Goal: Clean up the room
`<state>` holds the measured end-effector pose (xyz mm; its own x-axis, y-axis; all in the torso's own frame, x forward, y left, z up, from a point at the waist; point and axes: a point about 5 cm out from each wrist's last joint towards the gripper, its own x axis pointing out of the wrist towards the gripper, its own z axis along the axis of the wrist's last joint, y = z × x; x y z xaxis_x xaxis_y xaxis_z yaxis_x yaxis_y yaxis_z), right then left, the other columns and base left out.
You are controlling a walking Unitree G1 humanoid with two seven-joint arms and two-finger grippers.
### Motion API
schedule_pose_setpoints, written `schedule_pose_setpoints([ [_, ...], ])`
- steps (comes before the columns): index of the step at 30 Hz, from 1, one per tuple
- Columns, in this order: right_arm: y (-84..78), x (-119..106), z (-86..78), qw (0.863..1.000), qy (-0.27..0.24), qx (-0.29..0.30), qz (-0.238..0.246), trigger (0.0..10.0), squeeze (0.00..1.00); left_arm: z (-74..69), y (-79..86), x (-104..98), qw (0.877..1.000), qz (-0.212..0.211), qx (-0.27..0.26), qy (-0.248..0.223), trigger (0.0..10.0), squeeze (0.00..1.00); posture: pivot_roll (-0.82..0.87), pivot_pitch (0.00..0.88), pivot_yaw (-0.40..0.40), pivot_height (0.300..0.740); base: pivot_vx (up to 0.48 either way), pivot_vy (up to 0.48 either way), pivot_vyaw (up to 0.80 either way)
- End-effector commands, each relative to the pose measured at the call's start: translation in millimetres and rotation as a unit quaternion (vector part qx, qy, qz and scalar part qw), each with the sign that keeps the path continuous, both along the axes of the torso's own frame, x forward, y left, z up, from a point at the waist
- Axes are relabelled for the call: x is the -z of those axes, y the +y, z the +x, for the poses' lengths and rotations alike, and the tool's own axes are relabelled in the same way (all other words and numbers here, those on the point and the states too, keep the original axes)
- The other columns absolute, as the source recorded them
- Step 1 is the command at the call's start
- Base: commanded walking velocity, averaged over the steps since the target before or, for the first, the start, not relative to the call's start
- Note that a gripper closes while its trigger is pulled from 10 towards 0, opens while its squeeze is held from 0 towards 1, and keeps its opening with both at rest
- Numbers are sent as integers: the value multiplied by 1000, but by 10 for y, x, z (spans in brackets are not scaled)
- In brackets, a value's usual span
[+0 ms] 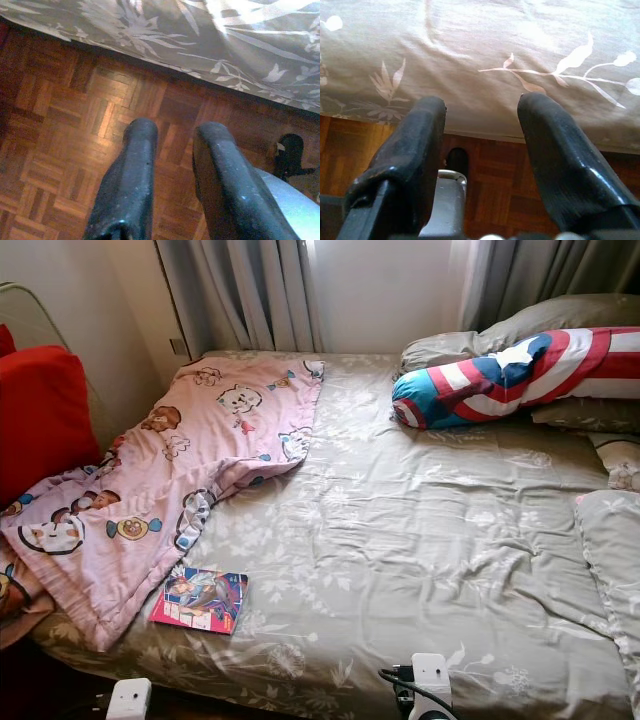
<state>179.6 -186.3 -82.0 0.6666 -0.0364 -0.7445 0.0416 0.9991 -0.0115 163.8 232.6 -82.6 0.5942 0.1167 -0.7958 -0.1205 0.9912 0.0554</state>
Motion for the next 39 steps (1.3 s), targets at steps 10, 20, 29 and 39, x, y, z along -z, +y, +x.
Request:
schedule_pose_setpoints([
  [10,25,-7,19,1000,-4,6,7,10000,0,136,-127,-38,1000,6,-1,-30,10000,0,-39,0,39,740,0,0,0],
  [20,20,2,-2,1000,-2,8,9,10000,0,223,-154,-67,999,-9,-7,-31,10000,0,-40,0,39,740,0,0,0],
  [29,22,9,-15,1000,0,10,10,10000,0,153,3,-70,999,-12,-14,-26,10000,0,-43,0,42,740,0,0,0],
  [39,45,10,-10,1000,-1,11,13,10000,0,112,42,-63,1000,-11,-11,-22,10000,0,-47,0,45,740,0,288,0],
])
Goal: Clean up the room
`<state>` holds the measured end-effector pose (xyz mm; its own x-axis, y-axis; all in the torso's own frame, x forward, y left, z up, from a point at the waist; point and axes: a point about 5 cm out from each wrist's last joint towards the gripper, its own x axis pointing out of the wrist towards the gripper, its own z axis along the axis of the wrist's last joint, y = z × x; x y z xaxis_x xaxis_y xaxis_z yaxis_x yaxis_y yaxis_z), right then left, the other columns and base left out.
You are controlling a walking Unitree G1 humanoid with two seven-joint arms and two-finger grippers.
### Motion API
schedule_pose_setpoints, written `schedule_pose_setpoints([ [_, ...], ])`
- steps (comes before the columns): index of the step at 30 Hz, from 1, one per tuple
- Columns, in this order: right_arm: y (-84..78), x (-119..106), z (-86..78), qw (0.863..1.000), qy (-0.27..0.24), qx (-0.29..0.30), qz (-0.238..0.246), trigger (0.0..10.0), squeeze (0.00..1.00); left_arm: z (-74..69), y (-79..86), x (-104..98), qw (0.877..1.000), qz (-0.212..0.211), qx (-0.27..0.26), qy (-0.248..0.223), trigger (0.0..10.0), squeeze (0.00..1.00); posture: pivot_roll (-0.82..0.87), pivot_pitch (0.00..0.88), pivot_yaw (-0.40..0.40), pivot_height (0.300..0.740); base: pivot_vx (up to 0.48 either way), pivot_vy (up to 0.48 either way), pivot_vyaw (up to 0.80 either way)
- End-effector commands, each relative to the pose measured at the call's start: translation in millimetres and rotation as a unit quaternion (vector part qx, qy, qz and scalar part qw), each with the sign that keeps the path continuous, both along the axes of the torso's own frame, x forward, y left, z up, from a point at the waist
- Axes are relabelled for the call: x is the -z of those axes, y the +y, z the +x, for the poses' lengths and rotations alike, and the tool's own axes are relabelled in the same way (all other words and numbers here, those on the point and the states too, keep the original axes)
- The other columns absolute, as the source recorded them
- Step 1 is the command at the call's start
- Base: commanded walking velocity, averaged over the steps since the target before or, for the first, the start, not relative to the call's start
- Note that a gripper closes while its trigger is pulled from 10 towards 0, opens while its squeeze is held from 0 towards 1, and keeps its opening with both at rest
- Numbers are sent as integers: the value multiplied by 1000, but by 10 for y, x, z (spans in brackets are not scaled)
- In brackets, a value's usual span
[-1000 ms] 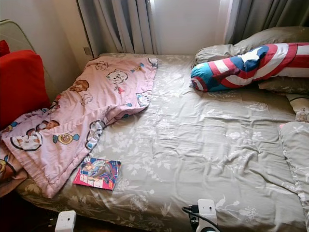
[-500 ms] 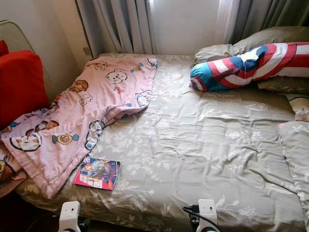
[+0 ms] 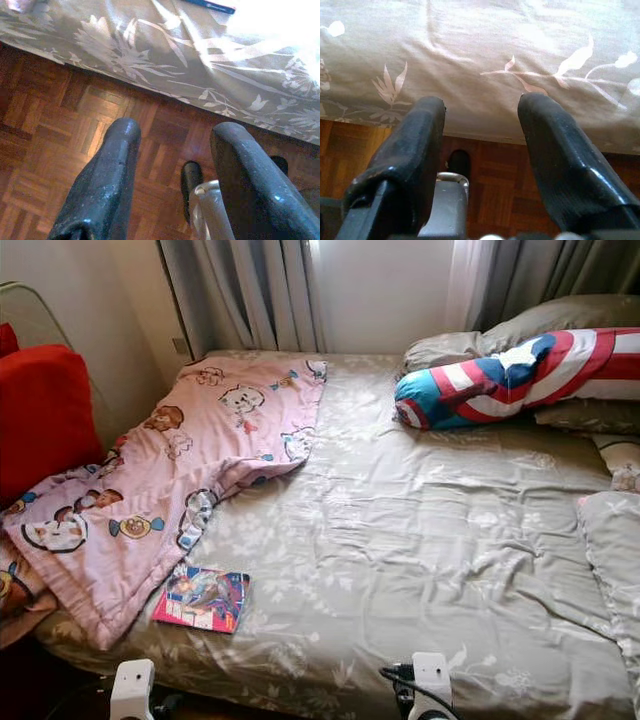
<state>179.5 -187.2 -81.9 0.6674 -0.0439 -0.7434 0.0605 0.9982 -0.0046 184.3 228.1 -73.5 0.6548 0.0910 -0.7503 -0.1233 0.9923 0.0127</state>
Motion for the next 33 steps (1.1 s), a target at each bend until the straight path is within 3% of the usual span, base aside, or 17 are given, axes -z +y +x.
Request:
schedule_pose_setpoints([
  [1,63,3,7,1000,-2,1,10,10000,0,-98,77,33,1000,5,-11,18,10000,0,-46,0,45,740,0,480,0],
  [14,81,-4,27,1000,-4,1,13,10000,0,-102,25,46,1000,6,-2,18,10000,0,-40,0,52,740,0,480,0],
  [25,100,-22,66,1000,-10,1,16,10000,0,-148,148,30,1000,14,-4,17,10000,0,-39,0,57,740,0,480,0],
  [33,89,-37,95,1000,-14,2,15,10000,0,-129,99,36,1000,13,-1,17,10000,0,-38,0,54,740,0,480,0],
])
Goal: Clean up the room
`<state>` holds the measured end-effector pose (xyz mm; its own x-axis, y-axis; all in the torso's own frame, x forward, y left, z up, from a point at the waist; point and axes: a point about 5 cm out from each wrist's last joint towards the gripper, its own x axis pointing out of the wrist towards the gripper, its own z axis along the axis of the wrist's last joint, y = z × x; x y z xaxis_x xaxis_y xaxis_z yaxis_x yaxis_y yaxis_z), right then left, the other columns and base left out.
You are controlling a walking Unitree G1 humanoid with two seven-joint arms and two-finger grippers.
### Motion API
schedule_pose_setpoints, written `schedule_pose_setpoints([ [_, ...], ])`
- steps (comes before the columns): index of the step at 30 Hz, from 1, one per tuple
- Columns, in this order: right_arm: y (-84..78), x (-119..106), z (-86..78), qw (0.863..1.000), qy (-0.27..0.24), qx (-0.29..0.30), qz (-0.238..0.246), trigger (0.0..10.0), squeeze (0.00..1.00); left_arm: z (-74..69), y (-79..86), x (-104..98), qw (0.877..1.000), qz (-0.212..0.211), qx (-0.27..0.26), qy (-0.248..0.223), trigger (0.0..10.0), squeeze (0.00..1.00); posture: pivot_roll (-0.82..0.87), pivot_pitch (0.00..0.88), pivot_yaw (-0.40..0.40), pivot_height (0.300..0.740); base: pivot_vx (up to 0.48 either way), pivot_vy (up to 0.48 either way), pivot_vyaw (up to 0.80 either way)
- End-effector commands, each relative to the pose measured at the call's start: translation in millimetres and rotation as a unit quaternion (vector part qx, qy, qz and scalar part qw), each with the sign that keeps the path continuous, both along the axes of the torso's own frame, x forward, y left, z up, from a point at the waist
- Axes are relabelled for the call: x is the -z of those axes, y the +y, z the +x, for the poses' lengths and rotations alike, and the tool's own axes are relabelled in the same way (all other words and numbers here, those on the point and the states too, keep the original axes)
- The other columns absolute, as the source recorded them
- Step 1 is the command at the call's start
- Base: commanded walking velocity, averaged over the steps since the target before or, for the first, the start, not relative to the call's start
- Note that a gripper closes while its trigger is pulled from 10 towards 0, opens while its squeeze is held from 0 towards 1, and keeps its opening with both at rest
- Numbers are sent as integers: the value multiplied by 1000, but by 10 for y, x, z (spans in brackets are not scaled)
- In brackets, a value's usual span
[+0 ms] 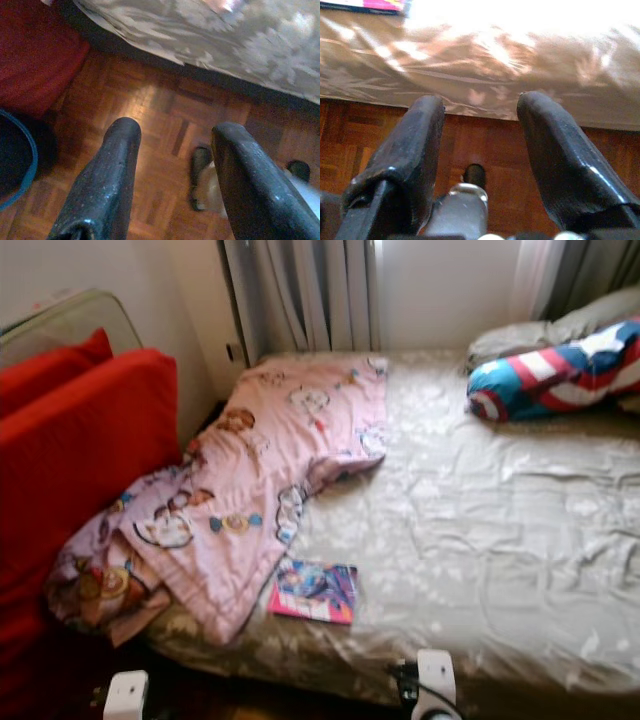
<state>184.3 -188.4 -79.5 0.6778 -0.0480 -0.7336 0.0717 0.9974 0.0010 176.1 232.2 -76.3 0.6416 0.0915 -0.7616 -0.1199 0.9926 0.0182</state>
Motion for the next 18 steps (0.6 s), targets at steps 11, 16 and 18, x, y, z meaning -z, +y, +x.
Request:
schedule_pose_setpoints([
  [11,107,-16,52,1000,-10,-3,14,10000,0,-64,18,26,1000,10,4,10,10000,0,-36,0,52,740,0,326,0],
  [16,110,-20,59,1000,-11,-3,14,10000,0,-60,-6,27,1000,0,3,5,10000,0,-35,0,51,740,0,0,0],
  [18,109,-21,62,1000,-12,-4,14,10000,0,-39,-46,29,1000,4,10,7,10000,0,-33,0,50,740,0,0,0],
])
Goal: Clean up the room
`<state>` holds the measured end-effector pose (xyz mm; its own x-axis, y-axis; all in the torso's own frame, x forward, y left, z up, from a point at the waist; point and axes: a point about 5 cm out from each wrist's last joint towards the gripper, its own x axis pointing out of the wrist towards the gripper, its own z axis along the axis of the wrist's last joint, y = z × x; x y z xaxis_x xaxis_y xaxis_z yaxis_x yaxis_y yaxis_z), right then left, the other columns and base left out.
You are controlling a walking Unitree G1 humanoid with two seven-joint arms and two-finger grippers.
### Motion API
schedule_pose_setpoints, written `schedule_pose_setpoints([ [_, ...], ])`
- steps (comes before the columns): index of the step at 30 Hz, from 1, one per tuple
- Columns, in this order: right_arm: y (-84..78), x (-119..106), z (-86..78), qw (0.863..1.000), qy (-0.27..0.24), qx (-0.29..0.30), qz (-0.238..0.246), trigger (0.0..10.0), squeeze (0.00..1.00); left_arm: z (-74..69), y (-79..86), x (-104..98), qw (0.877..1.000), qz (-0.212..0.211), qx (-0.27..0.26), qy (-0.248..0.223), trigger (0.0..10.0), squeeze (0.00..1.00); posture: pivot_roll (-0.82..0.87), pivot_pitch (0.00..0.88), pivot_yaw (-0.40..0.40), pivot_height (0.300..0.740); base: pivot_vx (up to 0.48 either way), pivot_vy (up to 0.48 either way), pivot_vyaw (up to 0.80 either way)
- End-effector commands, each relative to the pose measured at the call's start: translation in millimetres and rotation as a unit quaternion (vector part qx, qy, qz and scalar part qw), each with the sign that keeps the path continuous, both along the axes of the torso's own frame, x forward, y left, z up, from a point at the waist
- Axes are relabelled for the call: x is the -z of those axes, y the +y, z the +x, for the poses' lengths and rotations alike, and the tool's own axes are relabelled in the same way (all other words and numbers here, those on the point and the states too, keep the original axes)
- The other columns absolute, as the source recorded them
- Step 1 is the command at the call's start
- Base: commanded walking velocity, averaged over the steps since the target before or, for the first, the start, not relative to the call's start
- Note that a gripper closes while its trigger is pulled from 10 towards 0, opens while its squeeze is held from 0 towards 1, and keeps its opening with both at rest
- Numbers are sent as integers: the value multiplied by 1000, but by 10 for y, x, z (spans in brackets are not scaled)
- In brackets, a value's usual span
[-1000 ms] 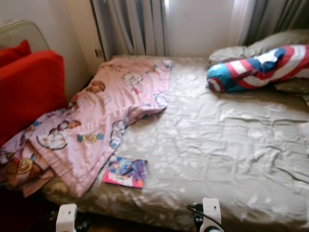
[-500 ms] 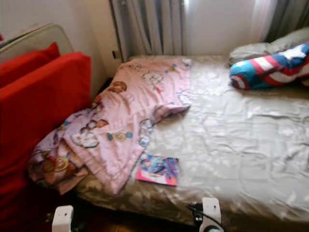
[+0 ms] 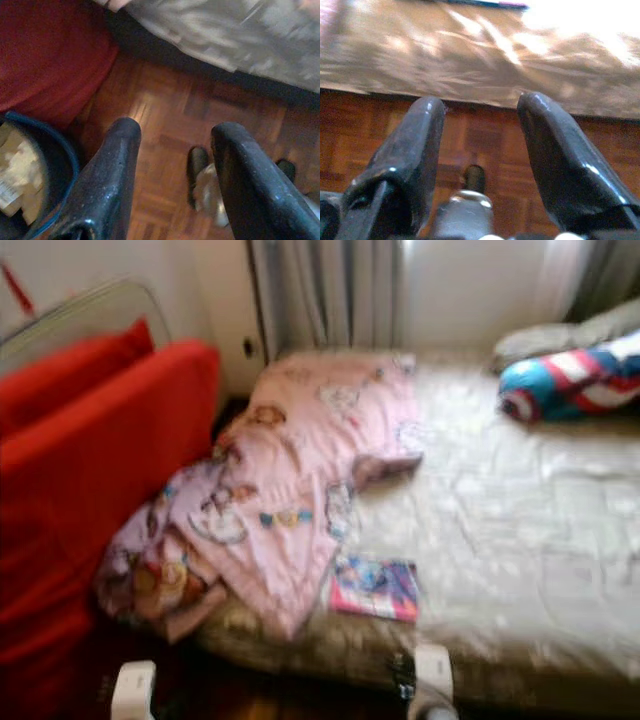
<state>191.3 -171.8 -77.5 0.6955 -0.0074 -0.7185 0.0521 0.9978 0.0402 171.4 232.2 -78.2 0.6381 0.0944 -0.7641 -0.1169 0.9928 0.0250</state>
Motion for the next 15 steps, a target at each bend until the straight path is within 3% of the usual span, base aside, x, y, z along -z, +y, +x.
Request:
schedule_pose_setpoints([
  [1,-57,-3,-6,1000,0,5,-5,10000,0,23,-78,11,1000,0,11,4,10000,0,-34,0,49,740,0,0,0],
  [4,-63,-7,0,1000,-1,5,-5,10000,0,70,-163,9,1000,3,19,0,10000,0,-33,0,48,740,0,0,0],
  [7,-64,-11,8,1000,-2,4,-5,10000,0,171,-247,-20,1000,2,26,-6,10000,0,-32,0,47,740,0,-371,0],
  [13,-58,-16,19,1000,-3,4,-5,10000,0,204,-268,-31,1000,1,25,-8,10000,0,-33,0,46,740,0,-387,0],
  [15,-57,-16,19,1000,-3,4,-5,10000,0,209,-269,-33,1000,1,25,-8,10000,0,-33,0,46,740,0,0,0],
])
